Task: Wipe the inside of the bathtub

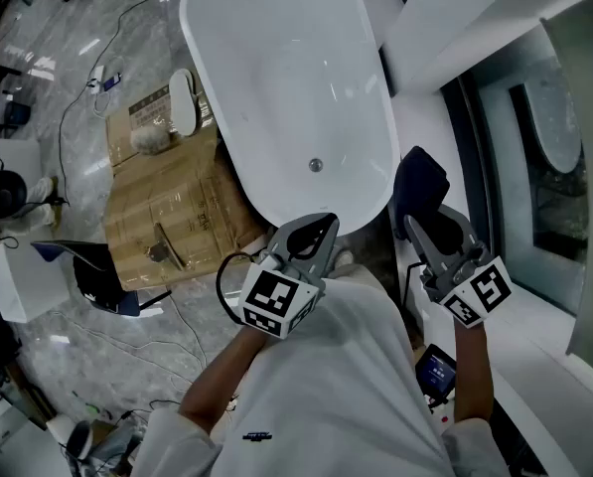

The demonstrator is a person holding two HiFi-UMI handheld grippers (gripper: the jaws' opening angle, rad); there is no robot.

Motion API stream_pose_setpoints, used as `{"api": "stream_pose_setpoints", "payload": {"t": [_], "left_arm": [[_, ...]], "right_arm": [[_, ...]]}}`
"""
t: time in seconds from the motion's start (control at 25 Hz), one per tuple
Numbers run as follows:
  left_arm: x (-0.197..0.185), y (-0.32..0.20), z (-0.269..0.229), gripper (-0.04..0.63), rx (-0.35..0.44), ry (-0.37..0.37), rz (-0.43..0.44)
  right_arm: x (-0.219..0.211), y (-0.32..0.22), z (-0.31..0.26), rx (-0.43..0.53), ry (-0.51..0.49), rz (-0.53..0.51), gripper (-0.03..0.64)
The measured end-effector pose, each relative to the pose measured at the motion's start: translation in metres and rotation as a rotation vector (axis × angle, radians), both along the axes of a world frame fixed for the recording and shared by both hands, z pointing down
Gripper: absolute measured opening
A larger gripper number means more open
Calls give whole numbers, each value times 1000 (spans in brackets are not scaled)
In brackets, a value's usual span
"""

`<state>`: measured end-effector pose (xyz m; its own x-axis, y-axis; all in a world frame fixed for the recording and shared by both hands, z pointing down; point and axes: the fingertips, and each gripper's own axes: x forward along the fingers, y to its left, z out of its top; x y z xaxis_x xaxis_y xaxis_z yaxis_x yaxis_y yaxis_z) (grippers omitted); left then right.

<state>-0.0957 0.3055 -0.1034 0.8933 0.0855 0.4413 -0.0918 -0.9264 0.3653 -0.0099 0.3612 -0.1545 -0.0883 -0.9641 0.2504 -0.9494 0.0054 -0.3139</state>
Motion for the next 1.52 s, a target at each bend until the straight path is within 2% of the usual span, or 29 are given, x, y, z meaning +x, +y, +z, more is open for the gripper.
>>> {"api": "stream_pose_setpoints", "payload": {"t": [0.24, 0.36, 0.56, 0.8, 0.96, 1.16, 1.36, 1.52], "left_arm": [[-31, 83, 2, -2, 11, -36, -56], [-51, 115, 3, -2, 11, -62, -36], [-57, 142, -1, -2, 8, -57, 18], [-77, 126, -13, -2, 27, -27, -10], [-93, 100, -25, -2, 30, 6, -44], [-105, 67, -17, -2, -15, 28, -59], [-100, 52, -11, -2, -34, 30, -36], [-71, 38, -13, -2, -43, 35, -51]], "right_arm": [[-50, 75, 13, 4, 51, -69, 72], [-64, 109, 16, 7, 16, -26, 72], [-62, 145, 11, -13, 20, 31, 72], [-85, 137, -2, 12, -15, -14, 75], [-77, 119, -12, -14, 4, 40, 75], [-72, 95, -7, -55, 44, 79, 75], [-68, 74, -3, -90, 65, 53, 75], [-36, 51, -2, -101, 80, 36, 75]]}}
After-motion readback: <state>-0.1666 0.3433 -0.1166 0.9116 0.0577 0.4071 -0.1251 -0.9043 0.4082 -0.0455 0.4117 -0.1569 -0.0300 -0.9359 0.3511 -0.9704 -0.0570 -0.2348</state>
